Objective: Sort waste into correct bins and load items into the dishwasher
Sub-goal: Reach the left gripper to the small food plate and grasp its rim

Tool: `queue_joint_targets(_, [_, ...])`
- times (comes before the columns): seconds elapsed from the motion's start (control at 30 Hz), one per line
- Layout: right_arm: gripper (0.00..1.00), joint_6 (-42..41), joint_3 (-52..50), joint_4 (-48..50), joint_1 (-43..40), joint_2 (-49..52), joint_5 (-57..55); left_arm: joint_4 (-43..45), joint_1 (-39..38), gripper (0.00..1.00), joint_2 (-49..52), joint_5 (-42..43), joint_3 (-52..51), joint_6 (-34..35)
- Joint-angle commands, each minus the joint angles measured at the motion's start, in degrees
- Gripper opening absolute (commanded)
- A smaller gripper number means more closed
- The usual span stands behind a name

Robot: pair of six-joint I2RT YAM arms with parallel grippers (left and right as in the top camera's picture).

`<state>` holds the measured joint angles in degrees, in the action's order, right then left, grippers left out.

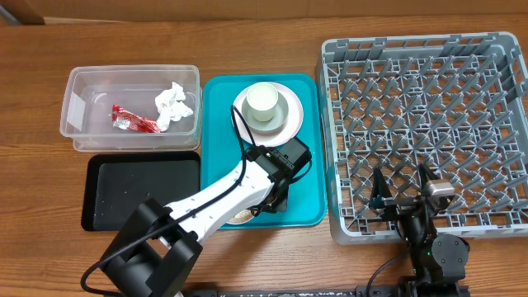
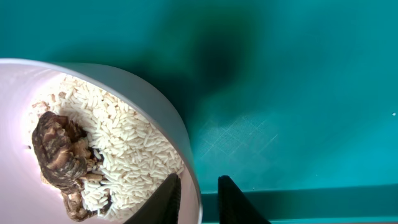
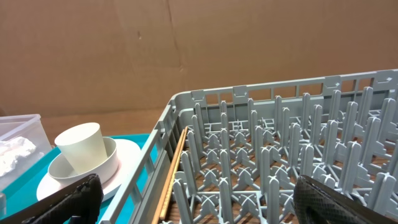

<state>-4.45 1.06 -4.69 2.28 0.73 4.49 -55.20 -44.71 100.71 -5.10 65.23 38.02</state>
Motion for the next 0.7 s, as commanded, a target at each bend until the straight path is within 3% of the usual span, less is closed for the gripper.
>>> queue_joint_targets(0.0, [1.00,0.15,-0.61,0.26,-0.15,-0.57,0.13,0.24,-0.33,0.22,0.55,-1.18,-0.37,1.22])
queue_joint_targets(0.5, [1.00,0.15,-0.61,0.28,-0.15,-0.57,0.13,1.07,-0.33,0.18,0.55,-1.92,-0.37,1.20])
queue_joint_targets(0.67, [1.00,0.15,-0.61,0.28,-0.15,-0.57,0.13,1.09,-0.33,0.12,0.57,-1.92,-0.37,1.20])
